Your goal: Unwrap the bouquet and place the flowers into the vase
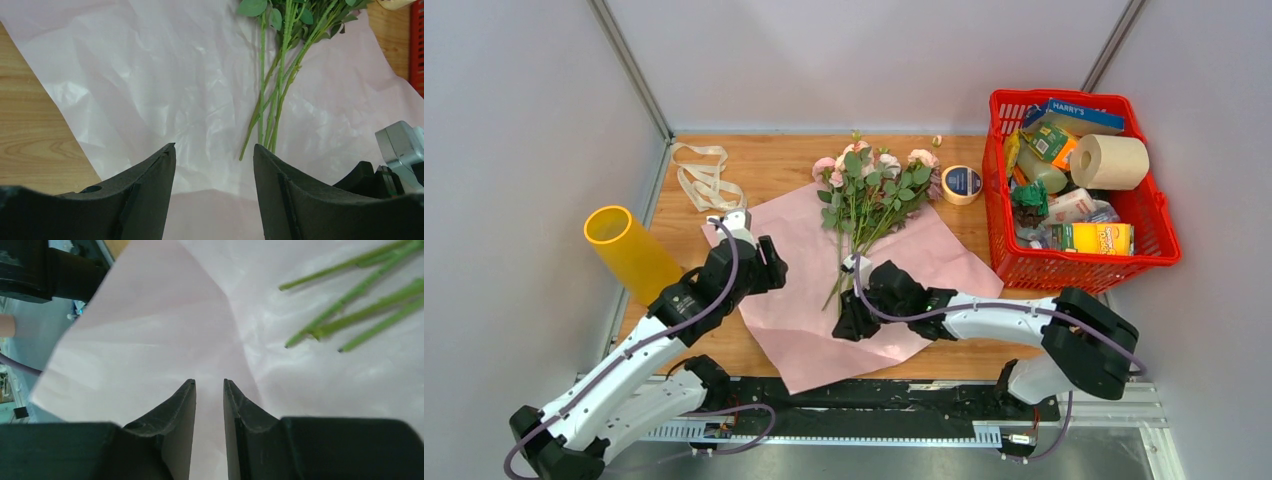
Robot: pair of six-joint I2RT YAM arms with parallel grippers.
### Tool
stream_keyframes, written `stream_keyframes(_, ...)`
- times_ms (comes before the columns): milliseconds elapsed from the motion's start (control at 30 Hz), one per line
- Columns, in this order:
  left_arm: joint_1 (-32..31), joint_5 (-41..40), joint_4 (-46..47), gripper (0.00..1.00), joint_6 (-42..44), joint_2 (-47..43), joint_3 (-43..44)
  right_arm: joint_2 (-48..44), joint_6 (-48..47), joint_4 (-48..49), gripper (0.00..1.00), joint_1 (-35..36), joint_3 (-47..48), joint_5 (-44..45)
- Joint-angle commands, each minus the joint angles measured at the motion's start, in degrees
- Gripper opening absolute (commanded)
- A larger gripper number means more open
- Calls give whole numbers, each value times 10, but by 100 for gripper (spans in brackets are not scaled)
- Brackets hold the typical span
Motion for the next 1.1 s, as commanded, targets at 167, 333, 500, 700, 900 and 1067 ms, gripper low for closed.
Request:
stream_keyframes(167, 3, 5, 18, 66, -15, 34, -49, 64, 30, 51, 29, 94, 13, -3)
stream_keyframes(333, 3, 24, 46, 66, -12, 39, -73, 63, 49, 43, 29, 103, -12, 44)
stream_keyframes(500, 3, 74, 79, 64, 26, 35, -77, 40, 59, 7, 32, 104, -8, 102)
stream_keyframes(700, 3, 143, 129, 64, 93, 70, -52, -72, 67, -37, 35, 110, -2, 167)
stream_keyframes(900, 3, 159, 156, 62, 130, 206, 35, -198, 42, -97, 60, 112, -16, 314)
stream_keyframes(1067, 3, 168, 228, 59, 149, 285, 79, -292, 34, -151, 93, 112, -14, 388)
